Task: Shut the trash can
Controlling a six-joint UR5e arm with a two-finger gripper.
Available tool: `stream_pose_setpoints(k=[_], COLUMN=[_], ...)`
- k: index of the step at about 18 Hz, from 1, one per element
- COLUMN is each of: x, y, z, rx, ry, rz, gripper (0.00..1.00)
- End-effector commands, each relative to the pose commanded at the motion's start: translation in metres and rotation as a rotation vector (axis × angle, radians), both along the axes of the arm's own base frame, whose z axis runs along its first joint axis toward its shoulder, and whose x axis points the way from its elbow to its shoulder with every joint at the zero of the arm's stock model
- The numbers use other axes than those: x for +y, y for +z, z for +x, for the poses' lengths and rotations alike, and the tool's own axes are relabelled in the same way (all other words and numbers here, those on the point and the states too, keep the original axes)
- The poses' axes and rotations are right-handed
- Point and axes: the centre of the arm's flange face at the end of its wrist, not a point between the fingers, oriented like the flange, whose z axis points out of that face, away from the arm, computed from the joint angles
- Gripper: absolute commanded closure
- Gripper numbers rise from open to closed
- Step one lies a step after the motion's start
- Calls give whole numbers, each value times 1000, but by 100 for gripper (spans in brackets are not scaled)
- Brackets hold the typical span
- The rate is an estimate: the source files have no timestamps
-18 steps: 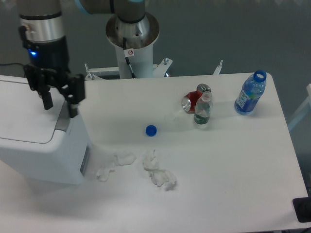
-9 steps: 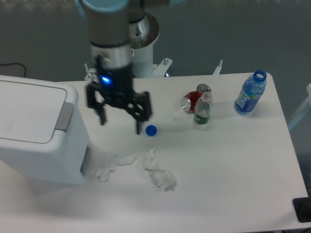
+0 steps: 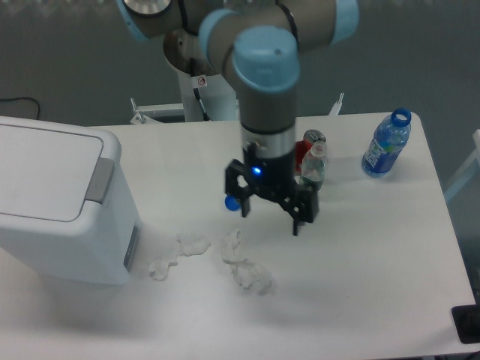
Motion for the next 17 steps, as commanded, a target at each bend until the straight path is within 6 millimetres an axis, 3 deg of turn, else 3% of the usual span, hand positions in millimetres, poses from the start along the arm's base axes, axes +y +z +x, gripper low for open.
stream_pose_setpoints(k=[5, 7, 11, 17], x=[-5, -21, -18, -18], y=[-20, -28, -40, -43], z=[-20, -40, -68, -66], rx=[-77, -81, -72, -78], ry=[-175, -234, -246, -245], rz=[-119, -154, -193, -187], gripper=[0, 0, 0, 0])
